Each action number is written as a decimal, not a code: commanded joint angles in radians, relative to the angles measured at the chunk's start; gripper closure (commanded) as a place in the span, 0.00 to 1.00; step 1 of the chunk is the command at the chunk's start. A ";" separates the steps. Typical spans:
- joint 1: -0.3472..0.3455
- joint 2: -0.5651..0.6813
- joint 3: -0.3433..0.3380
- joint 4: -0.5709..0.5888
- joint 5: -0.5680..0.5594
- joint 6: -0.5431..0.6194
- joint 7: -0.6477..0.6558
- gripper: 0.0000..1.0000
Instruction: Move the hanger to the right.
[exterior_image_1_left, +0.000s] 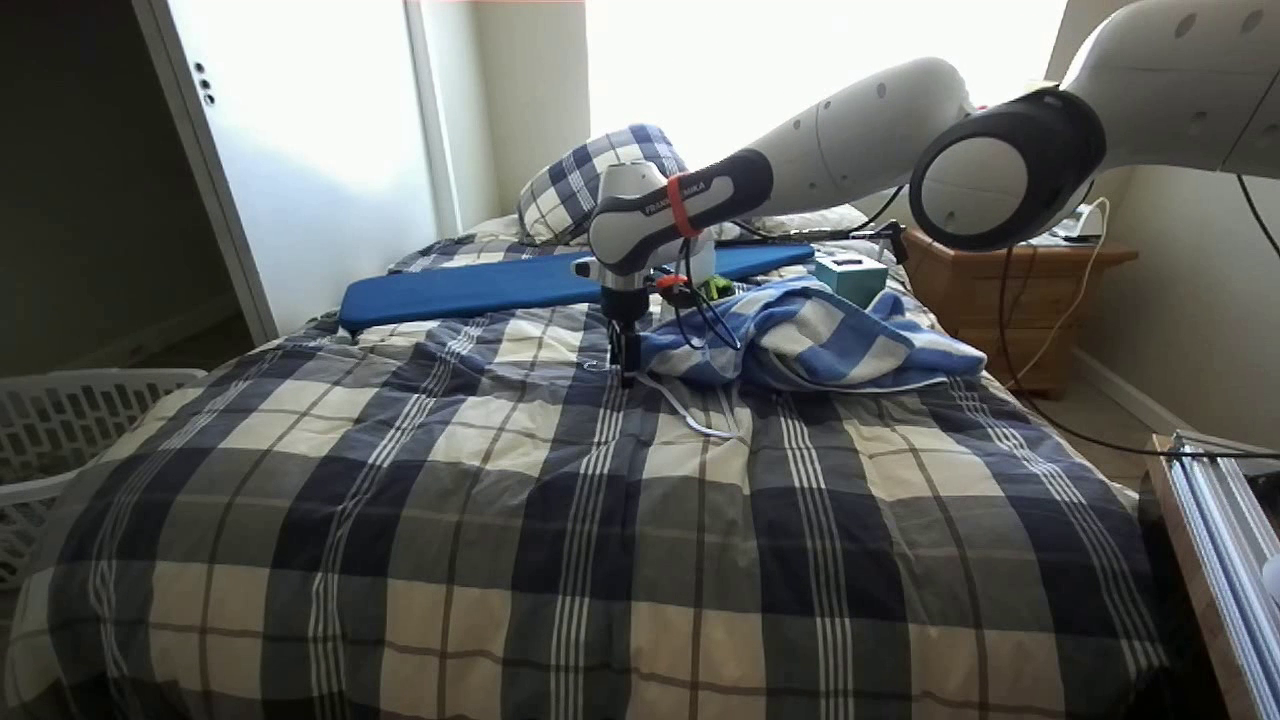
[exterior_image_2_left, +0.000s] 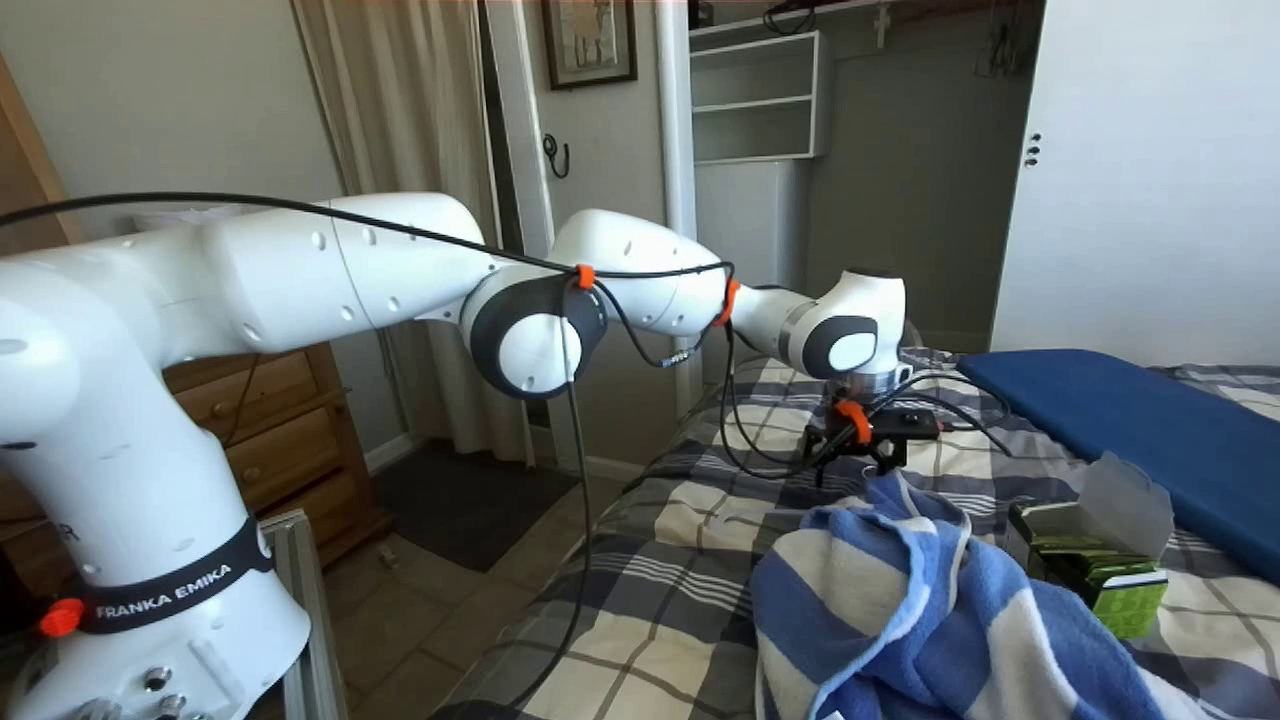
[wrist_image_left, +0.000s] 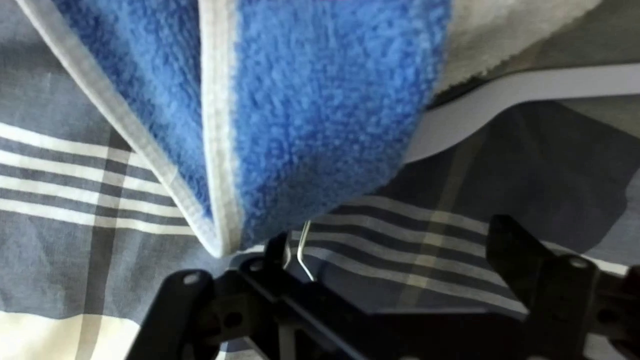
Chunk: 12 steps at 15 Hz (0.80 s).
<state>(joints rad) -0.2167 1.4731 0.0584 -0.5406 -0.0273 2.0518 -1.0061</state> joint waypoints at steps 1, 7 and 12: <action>-0.009 0.026 0.015 0.042 0.019 -0.012 -0.078 0.00; -0.009 0.014 0.012 0.024 0.028 0.001 -0.087 0.05; -0.011 0.014 0.014 0.013 0.037 0.011 -0.067 0.12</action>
<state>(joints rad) -0.2195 1.4870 0.0612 -0.5211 -0.0187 2.0489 -1.0698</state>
